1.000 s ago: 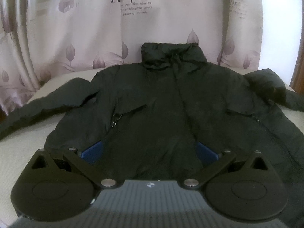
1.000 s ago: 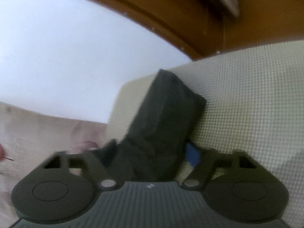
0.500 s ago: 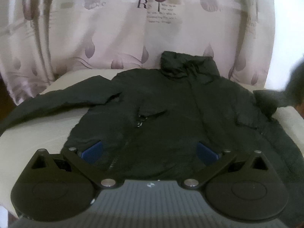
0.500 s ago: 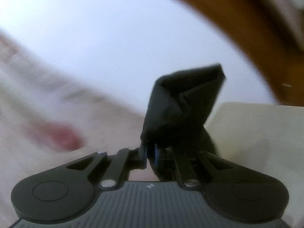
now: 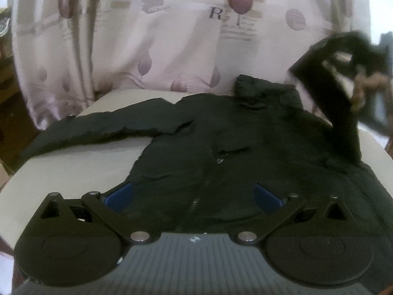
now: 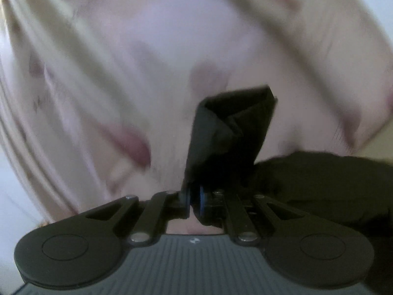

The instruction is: Fold large clothes

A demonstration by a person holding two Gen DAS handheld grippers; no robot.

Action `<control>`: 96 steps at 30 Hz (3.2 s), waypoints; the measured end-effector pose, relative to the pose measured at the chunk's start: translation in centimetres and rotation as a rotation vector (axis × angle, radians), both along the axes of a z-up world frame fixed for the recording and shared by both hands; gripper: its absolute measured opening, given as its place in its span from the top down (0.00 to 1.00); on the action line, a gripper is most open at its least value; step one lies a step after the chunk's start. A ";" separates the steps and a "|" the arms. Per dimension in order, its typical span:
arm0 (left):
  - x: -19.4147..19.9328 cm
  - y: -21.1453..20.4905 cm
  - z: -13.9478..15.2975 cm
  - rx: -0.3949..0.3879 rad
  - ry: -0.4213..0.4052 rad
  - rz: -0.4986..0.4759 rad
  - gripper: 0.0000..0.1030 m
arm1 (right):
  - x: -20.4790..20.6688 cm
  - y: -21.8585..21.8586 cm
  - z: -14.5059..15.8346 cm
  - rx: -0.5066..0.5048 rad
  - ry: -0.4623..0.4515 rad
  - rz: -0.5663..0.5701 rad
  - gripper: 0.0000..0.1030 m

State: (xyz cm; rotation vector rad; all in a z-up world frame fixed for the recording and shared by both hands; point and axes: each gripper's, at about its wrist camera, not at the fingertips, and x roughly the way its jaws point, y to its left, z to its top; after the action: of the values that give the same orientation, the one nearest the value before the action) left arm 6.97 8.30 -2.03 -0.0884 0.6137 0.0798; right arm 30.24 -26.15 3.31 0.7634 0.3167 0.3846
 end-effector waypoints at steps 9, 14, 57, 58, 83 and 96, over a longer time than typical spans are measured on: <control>-0.2 3.0 -0.9 -0.033 0.015 0.044 0.00 | 1.3 9.4 -6.9 -0.232 0.133 0.100 0.93; 0.1 3.9 -1.4 -0.055 0.033 0.062 0.00 | 1.3 11.9 -8.3 -0.371 0.144 0.154 0.93; 14.2 33.7 -7.1 -0.698 0.125 0.537 0.85 | -19.9 2.6 -6.0 -0.511 0.053 0.170 0.17; 14.7 33.7 -7.5 -0.715 0.146 0.522 0.93 | -20.0 2.3 -6.0 -0.501 0.057 0.162 0.17; 22.1 -4.2 8.5 -0.245 -0.096 -0.208 0.96 | -24.1 -7.9 -6.6 -0.364 0.060 -0.028 0.16; 18.4 -15.8 -0.5 0.065 -0.156 -0.502 0.02 | -24.4 -10.0 -8.1 -0.301 0.094 -0.041 0.16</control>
State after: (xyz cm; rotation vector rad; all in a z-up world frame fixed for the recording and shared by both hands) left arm 25.36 -7.52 -2.58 0.1232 0.4625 -0.3899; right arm 5.84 -36.18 -4.84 0.4927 0.4355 0.2551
